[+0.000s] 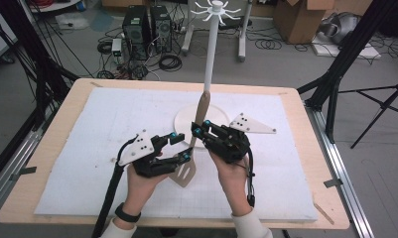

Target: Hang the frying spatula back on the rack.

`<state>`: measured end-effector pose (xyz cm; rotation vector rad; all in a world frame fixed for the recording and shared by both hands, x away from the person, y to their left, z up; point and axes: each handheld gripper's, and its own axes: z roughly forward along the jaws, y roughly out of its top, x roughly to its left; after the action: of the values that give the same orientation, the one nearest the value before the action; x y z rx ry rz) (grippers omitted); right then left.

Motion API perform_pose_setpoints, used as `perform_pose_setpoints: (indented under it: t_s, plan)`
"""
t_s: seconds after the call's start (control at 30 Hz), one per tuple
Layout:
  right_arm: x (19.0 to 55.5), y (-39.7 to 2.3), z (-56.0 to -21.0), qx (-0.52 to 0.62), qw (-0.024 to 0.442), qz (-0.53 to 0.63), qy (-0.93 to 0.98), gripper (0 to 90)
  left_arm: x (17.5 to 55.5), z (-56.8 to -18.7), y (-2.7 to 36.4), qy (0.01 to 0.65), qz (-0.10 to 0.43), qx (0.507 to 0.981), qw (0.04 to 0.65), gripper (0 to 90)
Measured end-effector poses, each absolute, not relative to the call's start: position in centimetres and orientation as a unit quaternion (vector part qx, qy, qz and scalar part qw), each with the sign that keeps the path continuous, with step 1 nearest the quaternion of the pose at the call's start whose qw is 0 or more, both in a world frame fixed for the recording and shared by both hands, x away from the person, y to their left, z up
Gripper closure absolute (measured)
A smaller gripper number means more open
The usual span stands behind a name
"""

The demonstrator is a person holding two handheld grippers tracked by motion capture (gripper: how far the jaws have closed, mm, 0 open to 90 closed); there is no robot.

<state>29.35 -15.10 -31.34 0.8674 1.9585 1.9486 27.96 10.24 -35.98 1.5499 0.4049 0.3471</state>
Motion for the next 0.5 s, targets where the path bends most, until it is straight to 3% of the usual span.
perform_pose_setpoints:
  t_s: [0.5]
  plan:
    - [32.0, -16.9, -29.2, 0.158, 0.051, 0.677, 0.717, 76.5, 27.8, -35.2, 16.3, 0.109, 0.047, 0.732, 0.671, 36.9]
